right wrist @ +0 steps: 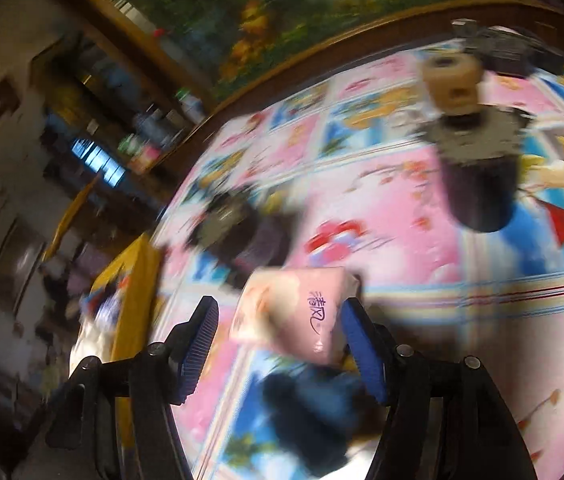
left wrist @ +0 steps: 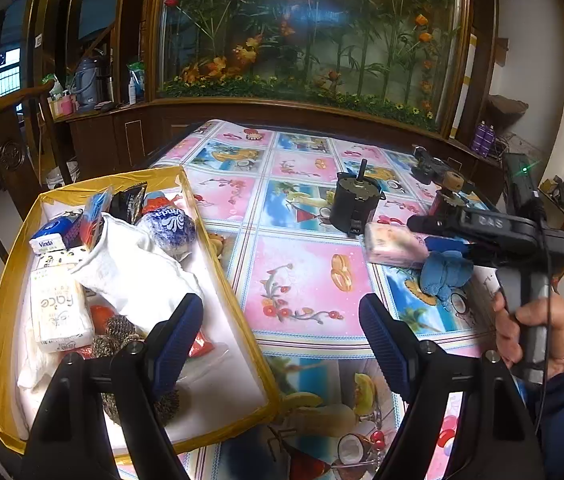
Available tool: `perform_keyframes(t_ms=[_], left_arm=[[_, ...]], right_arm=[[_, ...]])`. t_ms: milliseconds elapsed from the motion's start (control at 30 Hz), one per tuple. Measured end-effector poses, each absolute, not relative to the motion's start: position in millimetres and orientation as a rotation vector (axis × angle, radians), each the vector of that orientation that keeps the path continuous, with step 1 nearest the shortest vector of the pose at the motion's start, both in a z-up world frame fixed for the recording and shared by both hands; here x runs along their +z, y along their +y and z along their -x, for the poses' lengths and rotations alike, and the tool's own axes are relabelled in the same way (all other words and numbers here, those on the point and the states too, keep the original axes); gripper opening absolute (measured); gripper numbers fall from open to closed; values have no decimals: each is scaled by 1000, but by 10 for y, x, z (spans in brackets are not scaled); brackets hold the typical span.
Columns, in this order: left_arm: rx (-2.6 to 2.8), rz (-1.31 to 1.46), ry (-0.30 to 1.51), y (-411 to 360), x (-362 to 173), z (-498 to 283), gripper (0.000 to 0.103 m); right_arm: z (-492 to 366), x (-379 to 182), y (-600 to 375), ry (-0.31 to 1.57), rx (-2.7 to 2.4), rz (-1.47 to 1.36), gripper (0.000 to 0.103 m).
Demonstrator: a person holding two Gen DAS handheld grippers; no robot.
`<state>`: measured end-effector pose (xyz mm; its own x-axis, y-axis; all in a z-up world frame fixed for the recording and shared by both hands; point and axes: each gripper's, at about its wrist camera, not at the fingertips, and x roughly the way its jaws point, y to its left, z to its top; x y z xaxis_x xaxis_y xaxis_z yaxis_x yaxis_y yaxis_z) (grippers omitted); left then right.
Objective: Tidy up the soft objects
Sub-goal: 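Grasp the pink tissue pack with the left tool while the right tool grasps the blue towel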
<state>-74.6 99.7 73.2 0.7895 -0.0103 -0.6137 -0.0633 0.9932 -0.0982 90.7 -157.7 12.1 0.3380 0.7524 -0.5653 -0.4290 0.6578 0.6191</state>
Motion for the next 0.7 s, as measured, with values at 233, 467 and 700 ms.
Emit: perform_keyframes(t_ms=[233,467,700], left_arm=[[4,135,699,984,697,650,82],[-48,209,754,1016,723,511,84],[23,242,720,1208,809,501,84]], right_arm=[[-533,398,-1485,864,836,-195,81],[-206,413,-1400,875,921,-131,81],[-41,180,-1019,947,941,33,81]])
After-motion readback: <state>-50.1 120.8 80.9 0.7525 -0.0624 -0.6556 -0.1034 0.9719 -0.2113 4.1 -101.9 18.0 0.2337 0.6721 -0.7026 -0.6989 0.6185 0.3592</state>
